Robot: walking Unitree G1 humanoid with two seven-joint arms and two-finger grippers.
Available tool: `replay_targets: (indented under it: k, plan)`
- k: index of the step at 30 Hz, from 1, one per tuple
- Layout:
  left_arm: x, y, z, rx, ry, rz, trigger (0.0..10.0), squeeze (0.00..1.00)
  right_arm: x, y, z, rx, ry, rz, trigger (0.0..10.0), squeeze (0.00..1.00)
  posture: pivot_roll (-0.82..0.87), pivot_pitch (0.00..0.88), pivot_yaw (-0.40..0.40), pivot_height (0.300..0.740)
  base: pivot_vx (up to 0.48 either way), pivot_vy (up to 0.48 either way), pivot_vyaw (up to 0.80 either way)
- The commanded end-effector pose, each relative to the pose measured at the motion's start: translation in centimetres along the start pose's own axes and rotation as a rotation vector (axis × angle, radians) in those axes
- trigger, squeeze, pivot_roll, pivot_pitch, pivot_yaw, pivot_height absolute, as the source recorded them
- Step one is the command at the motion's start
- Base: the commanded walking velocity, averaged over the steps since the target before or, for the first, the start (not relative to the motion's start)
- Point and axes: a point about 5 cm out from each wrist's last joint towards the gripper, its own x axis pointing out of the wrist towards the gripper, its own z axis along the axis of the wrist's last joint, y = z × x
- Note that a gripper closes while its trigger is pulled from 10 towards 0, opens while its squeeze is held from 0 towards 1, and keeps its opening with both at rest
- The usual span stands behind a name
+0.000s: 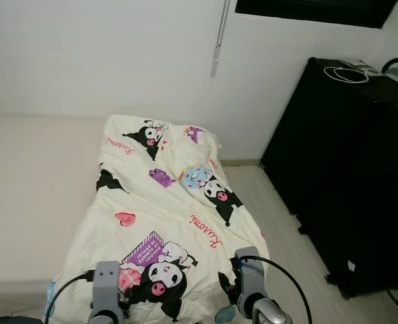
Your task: Clean up the room
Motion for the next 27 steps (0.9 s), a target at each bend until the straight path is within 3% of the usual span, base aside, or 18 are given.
replay_targets:
  k: [1, 2, 3, 5, 6, 8, 9, 13, 19, 27]
  plan:
    - [-0.2, -0.1, -0.3, -0.01, 0.002, 0.007, 10.0, 0.0, -0.2, -0.2, -0.4, -0.007, 0.014, -0.008, 10.0, 0.0, 0.13, 0.081, -0.178, 0.734, 0.0, 0.0, 0.0]
    - [-0.3, 0.3, -0.1, -0.004, -0.022, 0.025, 10.0, 0.0, -0.1, -0.3, -0.1, -0.021, 0.0, -0.023, 10.0, 0.0, 0.13, 0.081, -0.177, 0.734, 0.0, 0.0, 0.0]
    - [0.0, 0.9, 0.7, 0.002, -0.061, 0.073, 10.0, 0.0, -0.3, -1.3, 0.4, -0.018, -0.05, -0.113, 10.0, 0.0, 0.12, 0.085, -0.142, 0.734, 0.0, 0.0, 0.0]
    - [0.0, 0.9, 0.7, 0.002, -0.061, 0.073, 10.0, 0.0, -0.3, -1.3, 0.4, -0.018, -0.05, -0.113, 10.0, 0.0, 0.12, 0.085, -0.142, 0.734, 0.0, 0.0, 0.0]
    - [0.4, 1.7, 1.9, 0.003, -0.105, 0.137, 10.0, 0.0, -0.9, -2.9, 0.7, 0.033, -0.109, -0.258, 10.0, 0.0, 0.11, 0.083, -0.125, 0.734, 0.0, 0.0, 0.0]
    - [0.4, 1.7, 1.9, 0.003, -0.105, 0.137, 10.0, 0.0, -0.9, -2.9, 0.7, 0.033, -0.109, -0.258, 10.0, 0.0, 0.11, 0.083, -0.125, 0.734, 0.0, 0.0, 0.0]
    - [0.7, 1.9, 2.5, 0.0, -0.114, 0.152, 10.0, 0.0, -1.3, -3.8, 0.6, 0.08, -0.124, -0.328, 10.0, 0.0, 0.1, 0.079, -0.086, 0.734, 0.0, 0.0, 0.0]
    - [1.2, 1.9, 3.2, -0.005, -0.115, 0.143, 10.0, 0.0, -2.0, -4.8, -0.2, 0.15, -0.115, -0.401, 10.0, 0.0, 0.06, 0.073, -0.045, 0.734, 0.0, 0.0, 0.0]
    - [1.6, 0.8, 3.4, -0.011, -0.092, 0.016, 10.0, 0.0, -1.8, -4.5, -0.8, 0.208, -0.058, -0.317, 10.0, 0.0, 0.03, 0.066, -0.007, 0.734, 0.0, 0.0, 0.0]
    - [1.5, 0.2, 3.1, 0.016, -0.076, 0.003, 10.0, 0.0, -1.8, -4.6, -0.9, 0.173, -0.035, -0.299, 10.0, 0.0, 0.02, 0.067, -0.012, 0.734, 0.0, 0.0, 0.0]
